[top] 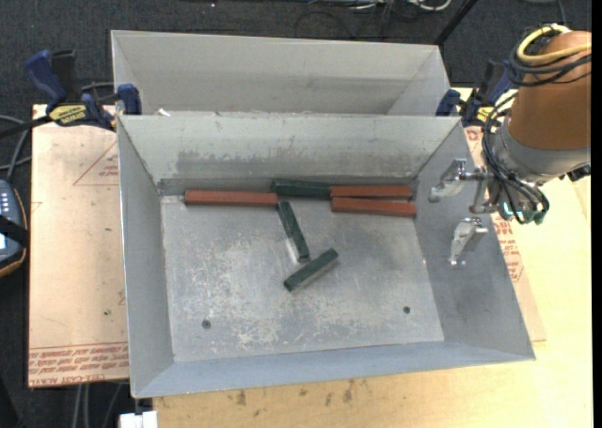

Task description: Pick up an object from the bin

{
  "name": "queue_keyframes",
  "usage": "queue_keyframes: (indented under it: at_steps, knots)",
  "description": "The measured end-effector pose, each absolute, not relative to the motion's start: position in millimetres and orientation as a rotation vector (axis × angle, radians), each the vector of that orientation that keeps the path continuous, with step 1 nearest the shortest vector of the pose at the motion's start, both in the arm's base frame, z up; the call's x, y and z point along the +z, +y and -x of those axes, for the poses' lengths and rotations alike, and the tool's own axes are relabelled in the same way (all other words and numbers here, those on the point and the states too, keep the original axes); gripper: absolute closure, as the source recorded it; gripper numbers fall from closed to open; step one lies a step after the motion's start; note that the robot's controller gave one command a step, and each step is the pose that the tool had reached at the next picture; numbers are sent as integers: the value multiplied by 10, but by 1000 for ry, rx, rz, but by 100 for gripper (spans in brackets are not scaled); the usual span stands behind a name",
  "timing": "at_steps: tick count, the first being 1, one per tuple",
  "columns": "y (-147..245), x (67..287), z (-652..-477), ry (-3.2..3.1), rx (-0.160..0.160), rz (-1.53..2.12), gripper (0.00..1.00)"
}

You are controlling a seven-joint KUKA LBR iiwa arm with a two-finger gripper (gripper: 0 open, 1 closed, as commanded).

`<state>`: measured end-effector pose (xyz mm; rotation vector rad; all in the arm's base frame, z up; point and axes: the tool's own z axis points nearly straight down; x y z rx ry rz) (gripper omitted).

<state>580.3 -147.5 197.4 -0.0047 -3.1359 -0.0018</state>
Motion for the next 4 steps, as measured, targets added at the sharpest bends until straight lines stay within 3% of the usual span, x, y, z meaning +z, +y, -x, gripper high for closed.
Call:
queue_keyframes:
  at_steps: [1, 2, 3, 4]
  knots:
    - [-1469, 2015, -5821, -3143, 0, 1, 0]
    - [-1146, 1659, -6074, -3147, 4, -115, 0]
    - [-662, 1360, -6108, -3136, -2, -175, 0]
    - [-395, 817, -5676, -3126, -1, -353, 100]
